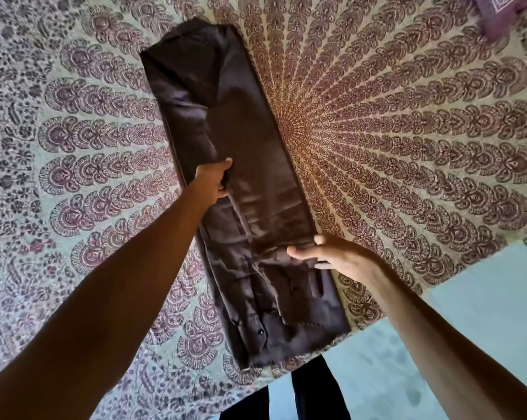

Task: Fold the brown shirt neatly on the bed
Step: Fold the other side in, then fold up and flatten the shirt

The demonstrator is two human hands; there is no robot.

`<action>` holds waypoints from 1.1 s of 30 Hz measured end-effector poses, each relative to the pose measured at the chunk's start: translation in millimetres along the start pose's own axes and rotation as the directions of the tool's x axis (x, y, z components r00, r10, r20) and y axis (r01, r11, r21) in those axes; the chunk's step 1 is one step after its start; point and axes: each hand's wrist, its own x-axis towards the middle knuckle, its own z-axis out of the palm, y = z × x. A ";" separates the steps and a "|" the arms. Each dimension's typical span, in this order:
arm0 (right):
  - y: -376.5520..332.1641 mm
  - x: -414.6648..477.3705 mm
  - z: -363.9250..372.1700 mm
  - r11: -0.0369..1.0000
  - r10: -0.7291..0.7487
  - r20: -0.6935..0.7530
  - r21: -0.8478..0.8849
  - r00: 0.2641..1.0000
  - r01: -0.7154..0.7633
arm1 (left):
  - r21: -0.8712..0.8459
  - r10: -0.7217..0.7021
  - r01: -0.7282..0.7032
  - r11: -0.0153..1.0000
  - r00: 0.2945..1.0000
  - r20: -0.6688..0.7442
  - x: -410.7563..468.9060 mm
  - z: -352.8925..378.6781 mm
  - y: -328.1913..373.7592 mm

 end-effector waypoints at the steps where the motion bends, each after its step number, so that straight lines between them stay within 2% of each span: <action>1: 4.9 -0.3 0.7 0.998 0.013 0.018 -0.059 1.000 -0.012 | 0.020 0.005 -0.005 1.000 1.000 -0.012 0.4 -0.6 -4.2; 3: 14.4 2.4 4.5 0.981 0.014 -0.008 -0.194 1.000 -0.016 | 0.036 0.041 -0.039 0.999 0.998 -0.039 -2.0 -2.5 -6.1; 5: 22.0 3.5 8.6 0.969 -0.023 -0.075 -0.246 0.997 0.003 | 0.064 0.068 -0.065 0.996 0.997 -0.048 -1.4 -7.7 -7.7; 9: 42.1 6.6 14.6 0.947 -0.070 -0.243 -0.321 0.967 -0.012 | 0.078 0.042 -0.047 0.996 0.997 0.066 -12.9 -12.1 -20.0; 14: 65.9 6.8 28.9 0.868 -0.177 -0.418 -0.493 0.891 -0.059 | 0.195 0.006 -0.040 0.980 0.986 0.168 -30.6 -12.7 -64.1; 20: 77.5 2.5 41.5 0.775 -0.243 -0.459 -0.622 0.854 -0.114 | 0.267 -0.012 -0.027 0.963 0.990 0.141 -49.7 -5.6 -131.0; 23: 80.4 1.6 42.9 0.738 -0.258 -0.449 -0.663 0.855 -0.125 | 0.357 -0.007 -0.041 0.933 0.991 0.133 -58.5 -5.8 -153.2; 26: 81.5 -1.1 43.4 0.707 -0.254 -0.452 -0.690 0.855 -0.154 | 0.431 0.025 -0.091 0.898 0.987 0.157 -71.5 -4.7 -167.7; 33: 86.4 -5.3 47.7 0.669 -0.231 -0.480 -0.710 0.846 -0.220 | 0.570 0.057 -0.111 0.814 0.992 0.112 -87.6 0.6 -179.4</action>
